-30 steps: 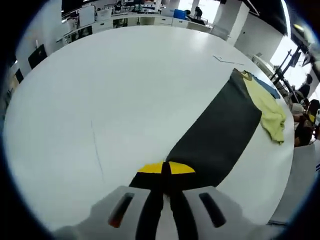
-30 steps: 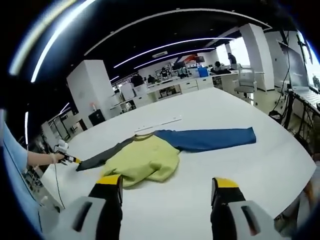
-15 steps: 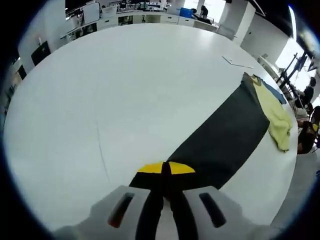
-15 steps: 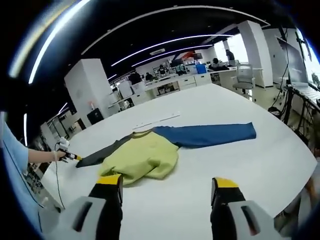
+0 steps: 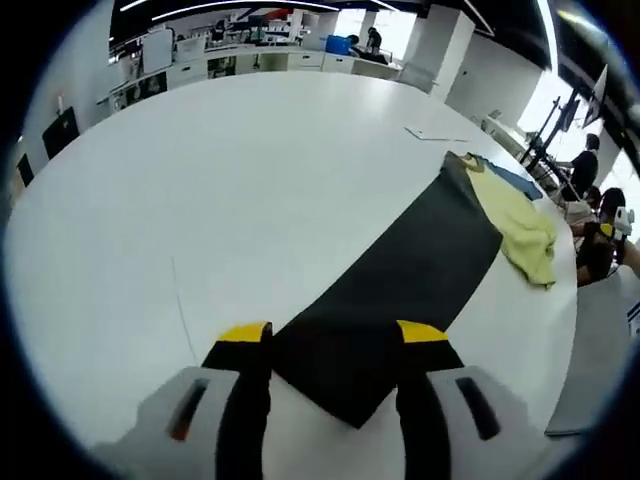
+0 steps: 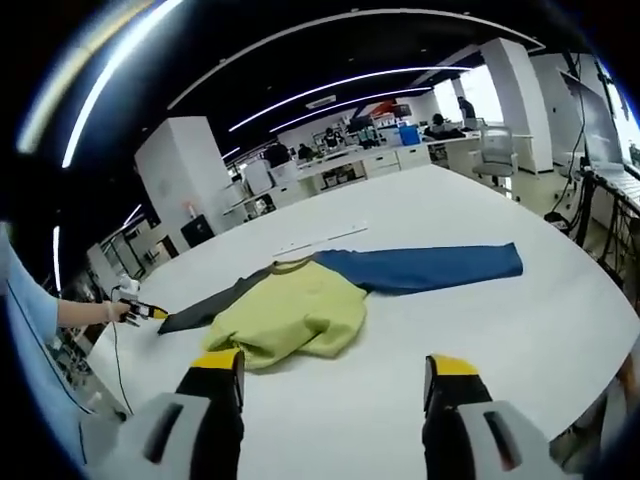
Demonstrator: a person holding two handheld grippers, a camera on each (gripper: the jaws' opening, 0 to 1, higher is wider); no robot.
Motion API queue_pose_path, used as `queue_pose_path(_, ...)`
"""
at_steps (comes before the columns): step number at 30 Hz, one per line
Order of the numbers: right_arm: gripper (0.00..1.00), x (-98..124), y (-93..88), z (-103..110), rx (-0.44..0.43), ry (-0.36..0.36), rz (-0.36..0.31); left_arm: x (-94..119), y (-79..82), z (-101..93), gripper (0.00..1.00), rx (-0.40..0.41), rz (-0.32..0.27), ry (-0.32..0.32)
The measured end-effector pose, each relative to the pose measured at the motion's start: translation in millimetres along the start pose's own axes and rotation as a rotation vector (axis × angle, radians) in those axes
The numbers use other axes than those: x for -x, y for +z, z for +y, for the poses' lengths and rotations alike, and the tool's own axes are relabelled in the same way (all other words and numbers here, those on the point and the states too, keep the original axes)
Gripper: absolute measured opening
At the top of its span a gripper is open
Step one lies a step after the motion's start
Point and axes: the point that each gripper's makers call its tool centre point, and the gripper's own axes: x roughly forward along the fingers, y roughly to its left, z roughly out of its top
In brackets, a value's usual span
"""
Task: Fold the garment on the visible template until the final outline fits inside the template.
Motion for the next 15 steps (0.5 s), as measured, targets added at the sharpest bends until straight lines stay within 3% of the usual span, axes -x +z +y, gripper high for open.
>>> queue_pose_path(5,0.75,-2,-4.4,3,0.006,0.014,0.01,4,1.3,-18.4,0.66,-0.06,-0.014,-0.043)
queue_pose_path(15,0.75,-6,-5.5,4,0.01,0.036,0.01,13,6.0,-47.1,0.67,-0.06,-0.056,-0.1)
